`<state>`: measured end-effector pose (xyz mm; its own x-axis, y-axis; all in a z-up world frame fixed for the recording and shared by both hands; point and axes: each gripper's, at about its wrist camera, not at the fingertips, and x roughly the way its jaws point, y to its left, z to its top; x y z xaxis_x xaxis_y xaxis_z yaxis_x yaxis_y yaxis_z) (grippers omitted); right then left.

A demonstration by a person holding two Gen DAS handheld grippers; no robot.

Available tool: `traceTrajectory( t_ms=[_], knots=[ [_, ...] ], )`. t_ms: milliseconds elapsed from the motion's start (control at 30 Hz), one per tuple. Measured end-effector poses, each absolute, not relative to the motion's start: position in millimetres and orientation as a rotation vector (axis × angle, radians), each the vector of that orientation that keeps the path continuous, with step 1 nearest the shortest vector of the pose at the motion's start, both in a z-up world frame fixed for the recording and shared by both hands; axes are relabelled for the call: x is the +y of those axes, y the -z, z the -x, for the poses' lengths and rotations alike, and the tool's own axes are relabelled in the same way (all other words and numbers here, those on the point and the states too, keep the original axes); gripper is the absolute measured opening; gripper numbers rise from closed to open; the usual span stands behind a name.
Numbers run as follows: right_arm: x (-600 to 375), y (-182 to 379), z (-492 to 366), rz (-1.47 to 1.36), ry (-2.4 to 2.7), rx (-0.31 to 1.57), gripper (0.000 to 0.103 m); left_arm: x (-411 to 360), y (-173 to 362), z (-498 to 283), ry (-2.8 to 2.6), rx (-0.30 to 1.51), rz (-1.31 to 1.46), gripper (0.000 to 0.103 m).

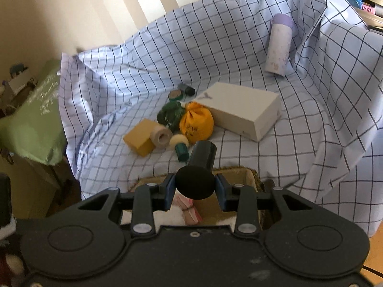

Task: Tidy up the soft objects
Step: 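Open both tools over the basket to drop the plush toy and black cylinder, then move both tools from the basket back toward the pile of objects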

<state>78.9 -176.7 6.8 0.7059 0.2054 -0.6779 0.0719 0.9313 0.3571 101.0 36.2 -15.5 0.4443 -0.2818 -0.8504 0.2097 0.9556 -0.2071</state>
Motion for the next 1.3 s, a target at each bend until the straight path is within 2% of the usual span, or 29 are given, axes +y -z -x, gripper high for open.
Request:
traceTrajectory(
  t_ms=[67,200,533,600,667,1300],
  knots=[
    [-176,-4,-78,-0.372,-0.080,0.802,0.035,37,18,-101,0.302,1.079,0.079,0.049],
    [-173,1,-78,-0.363,-0.087,0.828,0.036,40,20,-102,0.294,1.087,0.099,0.063],
    [-165,3,-77,-0.322,-0.136,0.846,0.038,38,19,-103,0.288,1.083,0.096,0.064],
    [-165,2,-75,-0.320,-0.143,0.838,0.051,38,20,-103,0.290,1.084,0.095,0.064],
    [-167,1,-75,-0.322,-0.143,0.826,0.055,38,20,-103,0.289,1.084,0.097,0.064],
    [-172,9,-81,-0.343,-0.123,0.872,0.067,34,24,-103,0.304,1.100,0.090,0.068]
  ],
)
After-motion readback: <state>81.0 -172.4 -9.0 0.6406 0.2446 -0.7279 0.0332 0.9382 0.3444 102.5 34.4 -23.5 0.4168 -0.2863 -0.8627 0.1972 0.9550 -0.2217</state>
